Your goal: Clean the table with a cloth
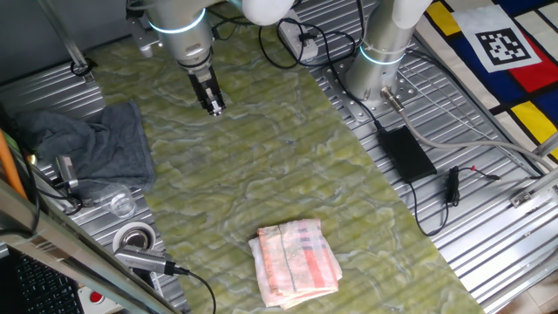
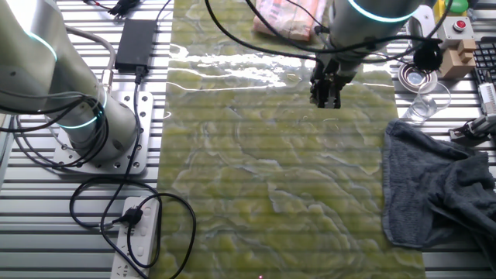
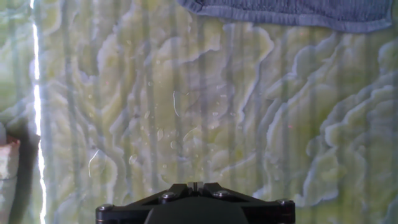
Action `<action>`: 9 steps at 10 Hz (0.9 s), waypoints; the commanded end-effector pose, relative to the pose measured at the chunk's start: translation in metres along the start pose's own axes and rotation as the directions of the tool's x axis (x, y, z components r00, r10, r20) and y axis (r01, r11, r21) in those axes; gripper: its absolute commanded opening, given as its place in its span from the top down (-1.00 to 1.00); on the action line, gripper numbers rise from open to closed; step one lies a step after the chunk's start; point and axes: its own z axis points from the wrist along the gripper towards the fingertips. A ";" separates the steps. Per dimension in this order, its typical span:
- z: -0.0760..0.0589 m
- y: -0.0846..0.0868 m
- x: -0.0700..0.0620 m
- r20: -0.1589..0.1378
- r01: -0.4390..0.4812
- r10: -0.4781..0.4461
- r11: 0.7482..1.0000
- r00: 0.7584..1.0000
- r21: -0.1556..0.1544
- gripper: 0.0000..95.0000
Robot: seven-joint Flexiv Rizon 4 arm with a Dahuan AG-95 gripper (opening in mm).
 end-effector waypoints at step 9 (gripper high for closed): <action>0.000 0.001 0.000 -0.044 0.059 -0.057 0.998 0.997 0.035 1.00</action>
